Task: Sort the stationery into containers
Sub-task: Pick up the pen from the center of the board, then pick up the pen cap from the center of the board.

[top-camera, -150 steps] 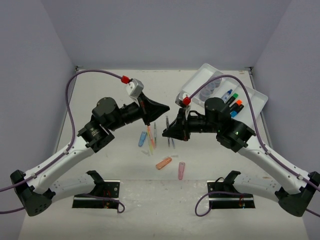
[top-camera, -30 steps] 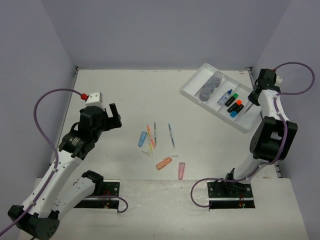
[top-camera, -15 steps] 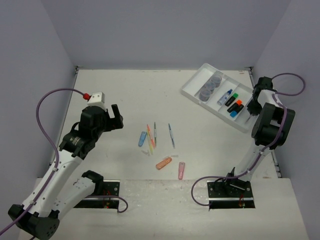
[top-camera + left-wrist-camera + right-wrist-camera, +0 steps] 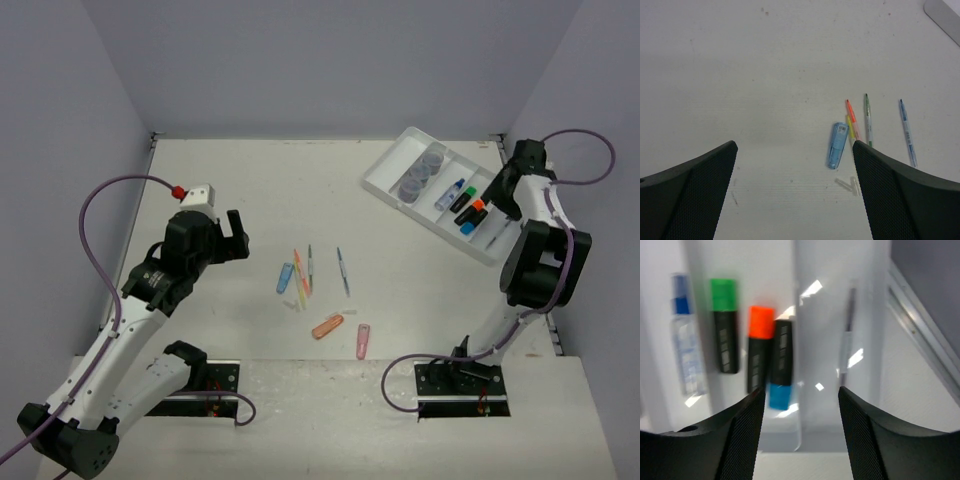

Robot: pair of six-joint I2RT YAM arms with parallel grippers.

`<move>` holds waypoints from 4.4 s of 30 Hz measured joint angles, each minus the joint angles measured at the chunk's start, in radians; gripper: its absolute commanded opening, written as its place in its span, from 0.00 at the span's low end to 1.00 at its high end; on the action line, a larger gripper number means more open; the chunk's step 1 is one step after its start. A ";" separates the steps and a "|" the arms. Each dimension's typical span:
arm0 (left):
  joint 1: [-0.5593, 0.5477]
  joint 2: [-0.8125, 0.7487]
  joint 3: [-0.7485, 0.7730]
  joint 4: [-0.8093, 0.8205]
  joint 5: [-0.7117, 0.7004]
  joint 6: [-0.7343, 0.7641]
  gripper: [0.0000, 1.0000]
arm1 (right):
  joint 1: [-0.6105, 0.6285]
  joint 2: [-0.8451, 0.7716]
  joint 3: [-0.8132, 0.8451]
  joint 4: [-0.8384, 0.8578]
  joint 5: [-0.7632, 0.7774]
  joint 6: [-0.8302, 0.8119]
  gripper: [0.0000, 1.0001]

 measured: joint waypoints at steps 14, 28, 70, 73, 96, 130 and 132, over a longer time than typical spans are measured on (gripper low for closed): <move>0.010 -0.052 0.000 0.001 -0.102 0.000 1.00 | 0.854 -0.388 -0.171 0.087 0.011 0.062 0.48; 0.016 -0.054 -0.020 0.018 -0.097 0.011 1.00 | 1.035 0.030 -0.156 -0.003 0.012 0.099 0.39; -0.690 0.686 0.197 -0.308 -0.431 -1.048 0.59 | 0.771 -0.550 -0.380 0.132 0.018 -0.008 0.00; -0.691 0.788 0.329 -0.457 -0.435 -1.204 0.54 | 0.765 -0.552 -0.389 0.135 0.026 -0.008 0.00; -0.543 0.809 0.217 -0.353 -0.271 -1.258 0.36 | 0.764 -0.569 -0.390 0.175 0.029 -0.009 0.00; -0.540 0.880 0.129 -0.269 -0.200 -1.233 0.16 | 0.764 -0.566 -0.393 0.186 0.006 -0.024 0.00; -0.540 0.880 0.128 -0.268 -0.200 -1.231 0.07 | 0.764 -0.566 -0.393 0.189 0.006 -0.024 0.00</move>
